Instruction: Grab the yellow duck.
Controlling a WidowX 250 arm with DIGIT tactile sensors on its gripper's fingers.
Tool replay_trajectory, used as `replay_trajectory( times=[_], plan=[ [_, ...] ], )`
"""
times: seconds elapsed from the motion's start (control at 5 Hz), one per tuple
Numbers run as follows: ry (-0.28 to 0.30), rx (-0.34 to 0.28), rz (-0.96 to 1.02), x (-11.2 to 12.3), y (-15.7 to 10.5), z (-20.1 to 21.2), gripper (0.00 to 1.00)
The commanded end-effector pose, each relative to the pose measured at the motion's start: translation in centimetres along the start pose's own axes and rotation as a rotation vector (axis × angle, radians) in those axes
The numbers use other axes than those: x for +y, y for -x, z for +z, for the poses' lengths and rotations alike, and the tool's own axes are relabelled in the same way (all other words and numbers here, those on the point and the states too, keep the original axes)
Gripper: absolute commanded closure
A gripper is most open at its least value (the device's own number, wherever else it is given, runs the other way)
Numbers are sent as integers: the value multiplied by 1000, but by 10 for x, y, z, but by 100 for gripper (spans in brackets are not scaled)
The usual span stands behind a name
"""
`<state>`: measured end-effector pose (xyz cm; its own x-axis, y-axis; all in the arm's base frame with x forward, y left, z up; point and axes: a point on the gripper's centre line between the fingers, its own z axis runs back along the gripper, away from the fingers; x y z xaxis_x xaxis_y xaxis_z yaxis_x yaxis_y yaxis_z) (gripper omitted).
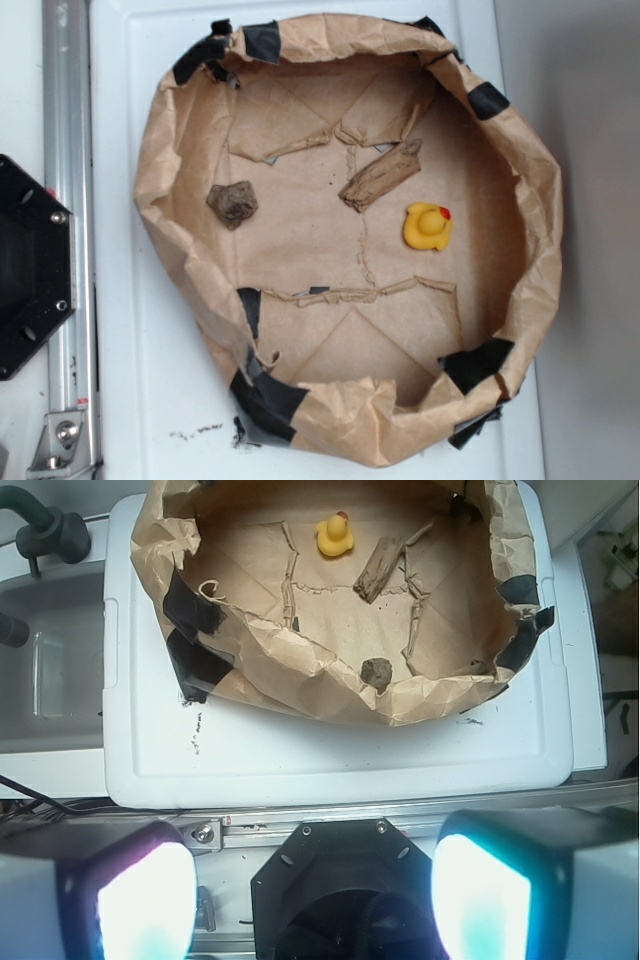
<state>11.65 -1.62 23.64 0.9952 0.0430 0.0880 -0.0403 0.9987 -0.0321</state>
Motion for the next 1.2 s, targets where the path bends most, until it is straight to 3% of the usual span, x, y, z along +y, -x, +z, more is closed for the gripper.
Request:
replay_trajectory(
  times=[0.0, 0.2, 0.4, 0.6, 0.8, 1.0],
  plan=[
    [0, 0, 0, 0, 0, 0, 0],
    [-30, -86, -153, 16, -48, -28, 0],
    [-89, -160, -268, 5, -99, -51, 0],
    [-47, -201, -339, 3, -129, -74, 0],
    [-69, -107, -377, 9, -160, -112, 0],
    [-32, -81, -394, 11, -173, -137, 0]
  ],
)
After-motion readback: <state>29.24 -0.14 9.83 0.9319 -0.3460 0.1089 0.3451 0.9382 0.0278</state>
